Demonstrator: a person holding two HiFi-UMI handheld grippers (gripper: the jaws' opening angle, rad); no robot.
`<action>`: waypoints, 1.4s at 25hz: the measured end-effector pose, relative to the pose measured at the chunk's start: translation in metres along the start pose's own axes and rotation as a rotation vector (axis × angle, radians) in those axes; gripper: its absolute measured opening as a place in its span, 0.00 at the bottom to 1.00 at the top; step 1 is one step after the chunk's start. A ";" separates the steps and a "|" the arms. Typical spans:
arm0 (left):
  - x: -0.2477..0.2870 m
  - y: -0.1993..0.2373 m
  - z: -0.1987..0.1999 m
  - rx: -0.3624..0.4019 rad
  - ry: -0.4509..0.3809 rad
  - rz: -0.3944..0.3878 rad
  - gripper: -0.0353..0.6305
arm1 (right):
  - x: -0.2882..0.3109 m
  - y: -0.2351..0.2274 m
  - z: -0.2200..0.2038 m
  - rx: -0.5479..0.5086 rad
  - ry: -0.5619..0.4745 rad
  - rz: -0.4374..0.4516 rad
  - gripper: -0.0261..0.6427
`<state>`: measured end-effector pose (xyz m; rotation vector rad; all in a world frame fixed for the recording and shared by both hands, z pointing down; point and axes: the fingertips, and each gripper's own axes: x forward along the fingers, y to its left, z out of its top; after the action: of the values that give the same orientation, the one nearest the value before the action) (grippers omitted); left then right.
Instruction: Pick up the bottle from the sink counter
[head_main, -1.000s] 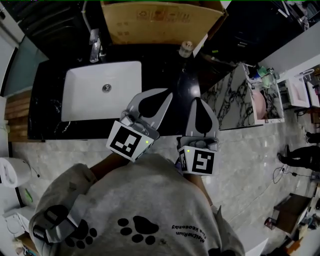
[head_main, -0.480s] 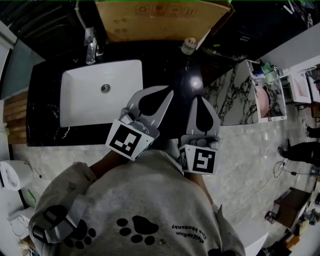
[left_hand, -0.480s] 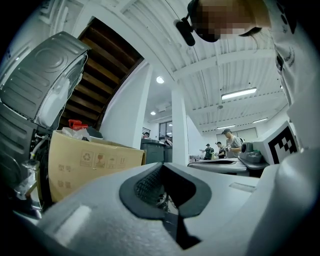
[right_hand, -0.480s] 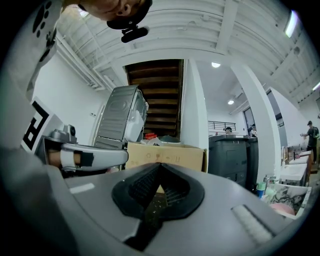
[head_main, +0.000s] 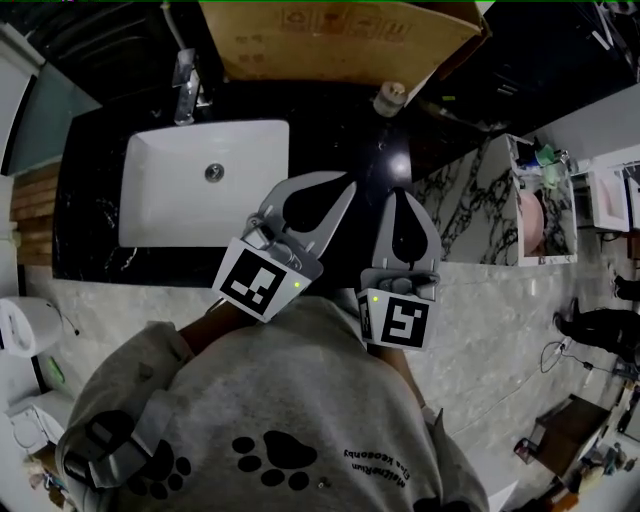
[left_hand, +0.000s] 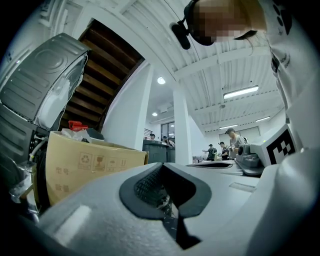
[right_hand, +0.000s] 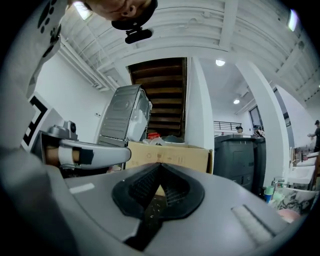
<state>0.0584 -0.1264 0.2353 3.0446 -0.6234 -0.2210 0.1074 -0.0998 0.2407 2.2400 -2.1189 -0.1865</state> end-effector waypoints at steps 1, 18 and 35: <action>0.004 0.001 0.001 0.000 0.000 0.004 0.05 | 0.004 -0.002 0.000 -0.009 0.000 0.008 0.04; 0.062 0.013 -0.014 -0.002 -0.003 0.107 0.05 | 0.057 -0.044 -0.018 0.011 -0.001 0.150 0.04; 0.099 0.029 -0.050 0.016 0.041 0.177 0.05 | 0.095 -0.074 -0.059 0.004 0.029 0.238 0.04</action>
<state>0.1441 -0.1918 0.2736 2.9774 -0.8892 -0.1494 0.1926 -0.1931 0.2859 1.9573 -2.3463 -0.1378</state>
